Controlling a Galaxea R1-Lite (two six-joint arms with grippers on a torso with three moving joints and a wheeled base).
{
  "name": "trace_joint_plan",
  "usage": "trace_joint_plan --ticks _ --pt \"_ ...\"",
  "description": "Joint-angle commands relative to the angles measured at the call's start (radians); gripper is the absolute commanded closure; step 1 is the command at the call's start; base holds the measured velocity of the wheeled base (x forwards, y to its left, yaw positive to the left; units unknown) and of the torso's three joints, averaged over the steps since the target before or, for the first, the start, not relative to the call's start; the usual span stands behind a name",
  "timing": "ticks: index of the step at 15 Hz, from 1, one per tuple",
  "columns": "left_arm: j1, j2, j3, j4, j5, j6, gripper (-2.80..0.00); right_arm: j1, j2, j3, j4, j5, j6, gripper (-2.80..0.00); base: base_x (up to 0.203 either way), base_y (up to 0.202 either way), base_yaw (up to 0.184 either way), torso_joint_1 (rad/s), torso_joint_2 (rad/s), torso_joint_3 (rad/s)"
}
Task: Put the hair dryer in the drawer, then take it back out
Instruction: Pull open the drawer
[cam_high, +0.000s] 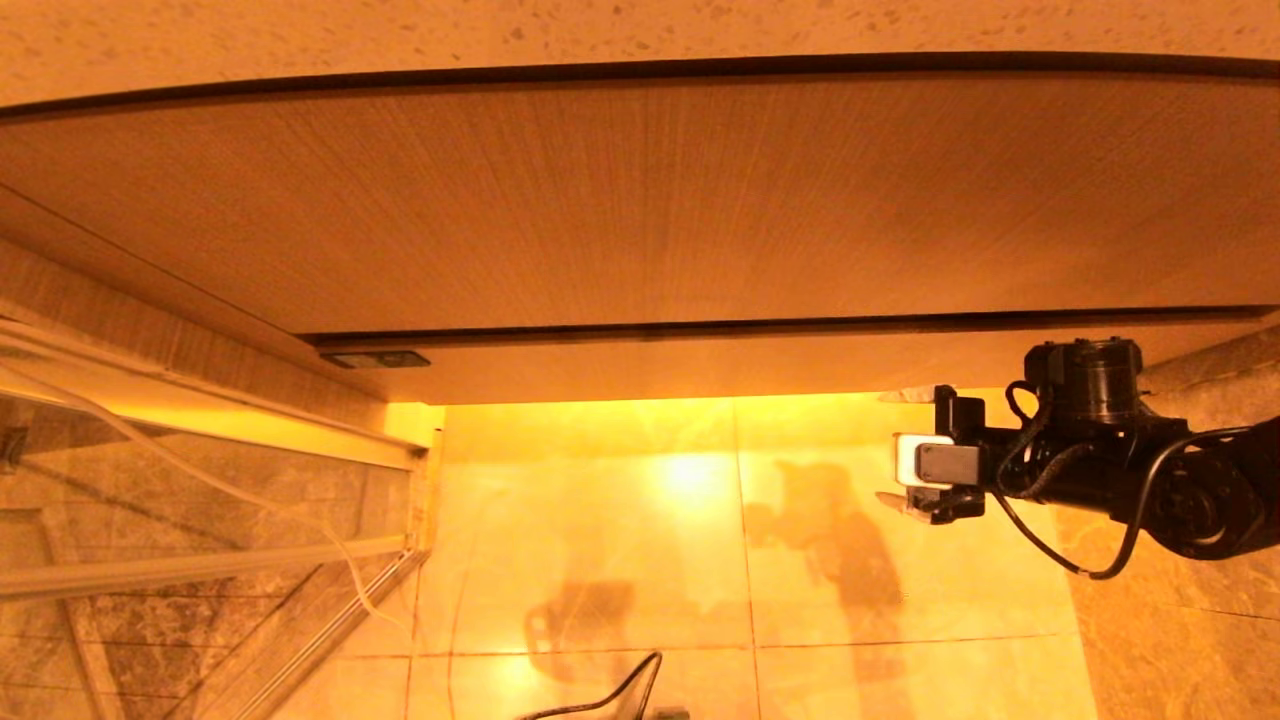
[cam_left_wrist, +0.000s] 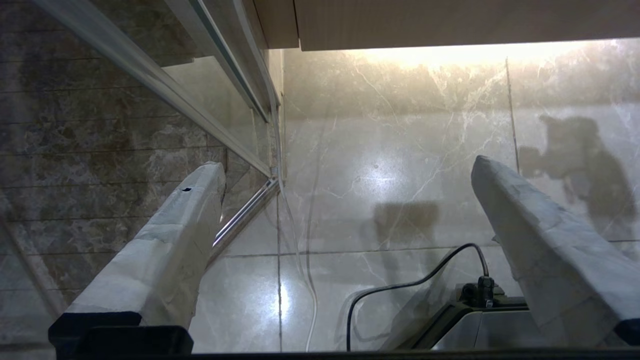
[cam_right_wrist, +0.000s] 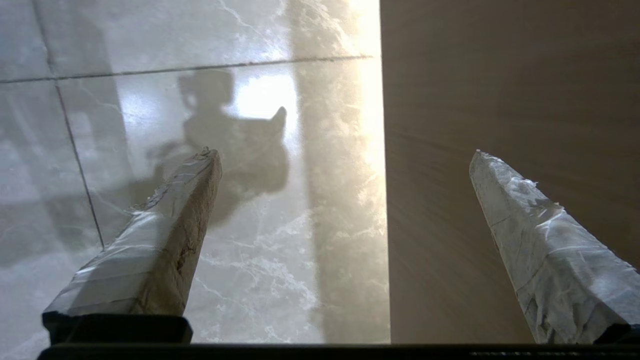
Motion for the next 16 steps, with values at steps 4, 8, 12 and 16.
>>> trace_joint_plan --ticks 4,8,12,16 --pt "0.000 0.000 0.000 0.000 0.000 0.000 -2.80 -0.001 -0.072 -0.025 0.011 0.005 0.001 -2.80 0.000 0.000 0.000 0.000 0.00 0.000" --pt "0.000 0.000 0.000 0.000 0.000 0.000 -2.80 0.000 -0.119 -0.029 -0.002 0.008 0.025 -2.80 0.000 0.000 0.000 0.000 0.00 0.000" --pt "0.000 0.000 0.000 0.000 0.000 0.000 -2.80 0.003 -0.150 -0.031 -0.001 0.007 0.041 -2.80 0.000 0.000 0.000 0.000 0.00 0.000" --pt "0.000 0.000 0.000 0.000 0.000 0.000 -2.80 0.010 -0.134 -0.044 -0.023 0.010 0.053 -2.80 0.000 0.000 0.000 0.000 0.00 0.000"
